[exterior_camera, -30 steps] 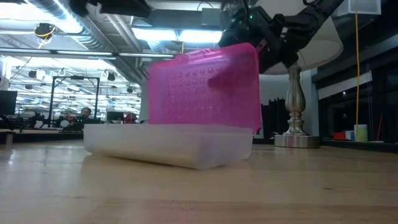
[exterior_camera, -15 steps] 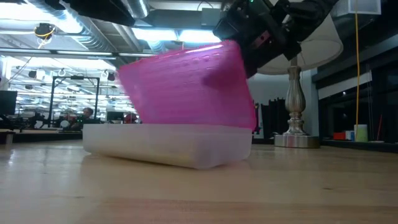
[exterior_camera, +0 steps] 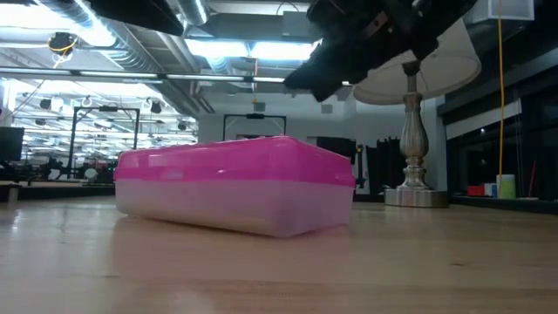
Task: Pick & place school supplies into a supply box
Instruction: Return to Home Position
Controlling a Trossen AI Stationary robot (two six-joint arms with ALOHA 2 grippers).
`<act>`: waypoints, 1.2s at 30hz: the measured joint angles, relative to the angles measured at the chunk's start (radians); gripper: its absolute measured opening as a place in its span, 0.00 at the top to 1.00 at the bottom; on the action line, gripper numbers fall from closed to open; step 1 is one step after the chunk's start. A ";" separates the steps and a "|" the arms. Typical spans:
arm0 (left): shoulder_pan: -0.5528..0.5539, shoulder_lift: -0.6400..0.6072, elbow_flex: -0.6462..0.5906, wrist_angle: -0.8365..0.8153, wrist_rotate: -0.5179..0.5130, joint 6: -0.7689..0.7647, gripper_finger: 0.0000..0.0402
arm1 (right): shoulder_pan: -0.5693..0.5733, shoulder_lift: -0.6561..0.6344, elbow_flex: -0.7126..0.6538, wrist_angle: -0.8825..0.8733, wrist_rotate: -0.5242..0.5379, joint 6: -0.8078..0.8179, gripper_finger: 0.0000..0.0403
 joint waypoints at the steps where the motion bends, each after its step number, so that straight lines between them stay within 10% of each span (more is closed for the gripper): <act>1: 0.000 -0.006 0.000 -0.011 0.017 -0.010 0.81 | 0.000 -0.017 0.000 -0.009 0.035 -0.001 0.99; 16: 0.086 -0.324 -0.309 0.214 0.222 0.000 0.90 | 0.000 -0.223 -0.002 -0.145 0.258 -0.079 0.99; 36: 0.423 -0.771 -0.705 0.486 0.673 0.049 1.00 | -0.021 -0.265 -0.334 0.387 0.264 -0.130 0.99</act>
